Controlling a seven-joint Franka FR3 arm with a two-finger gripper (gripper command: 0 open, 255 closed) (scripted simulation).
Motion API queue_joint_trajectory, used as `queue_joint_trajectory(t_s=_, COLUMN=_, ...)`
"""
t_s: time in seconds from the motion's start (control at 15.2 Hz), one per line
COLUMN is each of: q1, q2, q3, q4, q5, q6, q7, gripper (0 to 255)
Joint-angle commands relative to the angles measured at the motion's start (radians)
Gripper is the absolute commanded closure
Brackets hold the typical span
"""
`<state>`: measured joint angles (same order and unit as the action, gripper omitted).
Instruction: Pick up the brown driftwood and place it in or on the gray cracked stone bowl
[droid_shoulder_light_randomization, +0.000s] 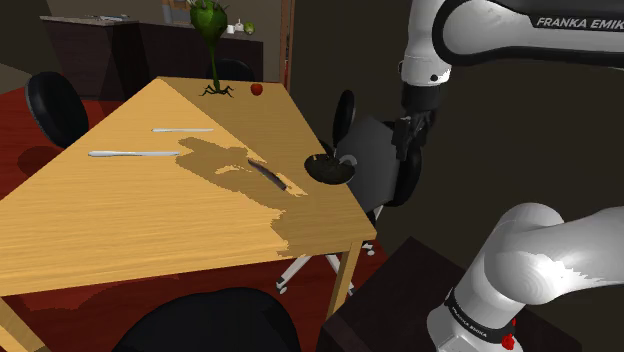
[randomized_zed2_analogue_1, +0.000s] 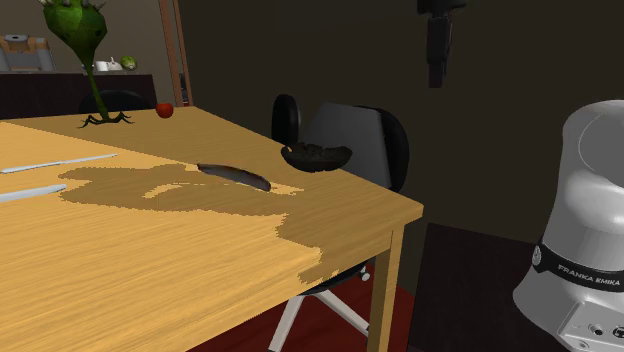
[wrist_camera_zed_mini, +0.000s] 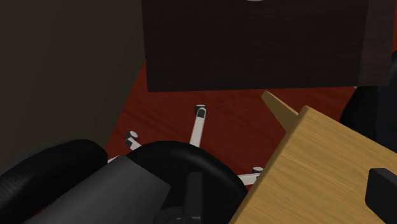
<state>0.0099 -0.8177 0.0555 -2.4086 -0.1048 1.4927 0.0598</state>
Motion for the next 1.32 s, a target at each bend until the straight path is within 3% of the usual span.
queue_joint_trajectory(t_s=0.0, q1=0.0, q2=0.0, q3=0.0, q4=0.0, q5=0.0, q6=0.0, q7=0.0, gripper=0)
queue_joint_trajectory(t_s=0.66, q1=0.022, q2=0.346, q3=0.067, q4=0.116, q5=0.023, q6=0.246, q7=0.065, gripper=0)
queue_joint_trajectory(t_s=1.25, q1=0.036, q2=0.676, q3=0.123, q4=0.325, q5=-0.006, q6=0.379, q7=0.125, gripper=0)
